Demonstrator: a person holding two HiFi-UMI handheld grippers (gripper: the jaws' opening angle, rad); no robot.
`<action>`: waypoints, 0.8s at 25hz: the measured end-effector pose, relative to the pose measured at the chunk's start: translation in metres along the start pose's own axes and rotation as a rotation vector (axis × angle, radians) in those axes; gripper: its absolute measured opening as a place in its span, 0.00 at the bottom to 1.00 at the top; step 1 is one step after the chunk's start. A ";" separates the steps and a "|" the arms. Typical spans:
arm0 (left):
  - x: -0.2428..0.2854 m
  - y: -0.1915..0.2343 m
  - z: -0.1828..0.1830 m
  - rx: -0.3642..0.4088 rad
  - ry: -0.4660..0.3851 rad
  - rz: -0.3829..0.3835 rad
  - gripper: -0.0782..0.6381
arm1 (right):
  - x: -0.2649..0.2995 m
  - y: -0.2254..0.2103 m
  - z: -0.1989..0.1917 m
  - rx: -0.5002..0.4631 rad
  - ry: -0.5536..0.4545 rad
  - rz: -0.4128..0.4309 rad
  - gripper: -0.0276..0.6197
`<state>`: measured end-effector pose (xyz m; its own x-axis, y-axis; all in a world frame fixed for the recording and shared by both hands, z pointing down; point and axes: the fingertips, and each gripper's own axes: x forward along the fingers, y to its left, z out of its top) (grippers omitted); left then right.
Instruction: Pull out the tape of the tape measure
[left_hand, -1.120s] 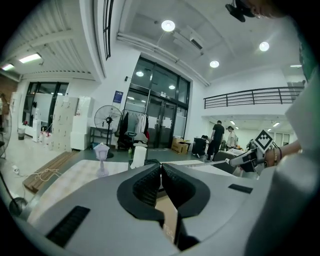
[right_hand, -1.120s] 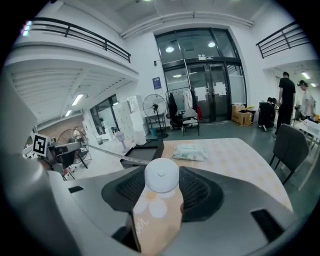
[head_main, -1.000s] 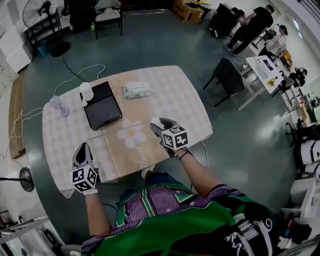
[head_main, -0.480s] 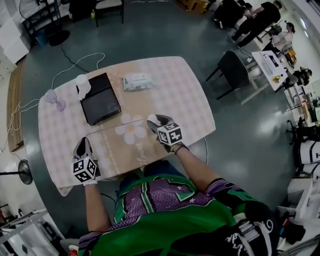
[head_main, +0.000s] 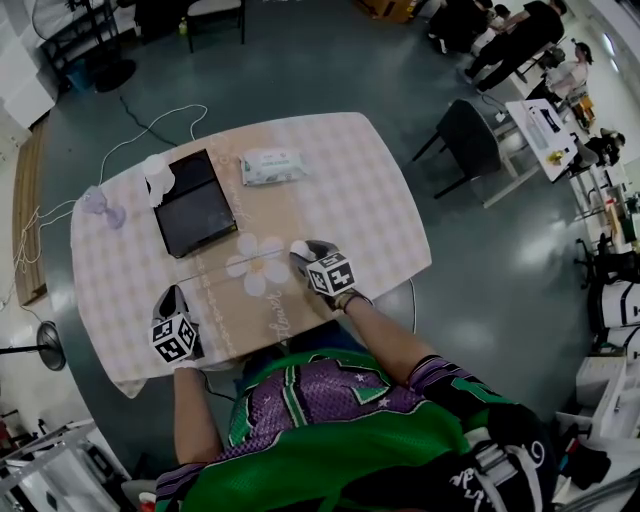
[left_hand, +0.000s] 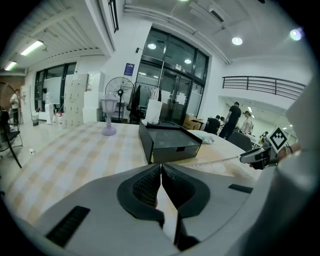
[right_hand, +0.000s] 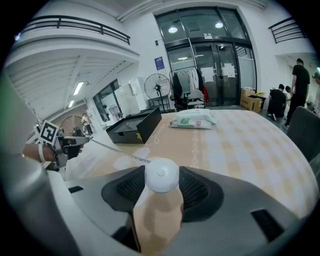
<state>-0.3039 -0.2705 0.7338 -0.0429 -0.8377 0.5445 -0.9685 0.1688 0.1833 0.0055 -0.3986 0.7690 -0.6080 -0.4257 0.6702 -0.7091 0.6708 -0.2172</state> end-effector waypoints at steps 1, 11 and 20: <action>0.002 0.001 -0.005 -0.001 0.015 0.006 0.15 | 0.002 0.000 -0.003 -0.001 0.009 0.000 0.38; 0.014 0.007 -0.045 -0.018 0.132 0.053 0.15 | 0.021 -0.004 -0.028 0.002 0.065 -0.007 0.38; 0.015 0.010 -0.072 0.001 0.229 0.069 0.15 | 0.027 -0.002 -0.043 -0.002 0.100 -0.022 0.38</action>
<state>-0.2970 -0.2437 0.8024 -0.0524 -0.6842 0.7274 -0.9654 0.2209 0.1382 0.0061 -0.3857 0.8185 -0.5535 -0.3775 0.7423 -0.7212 0.6630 -0.2006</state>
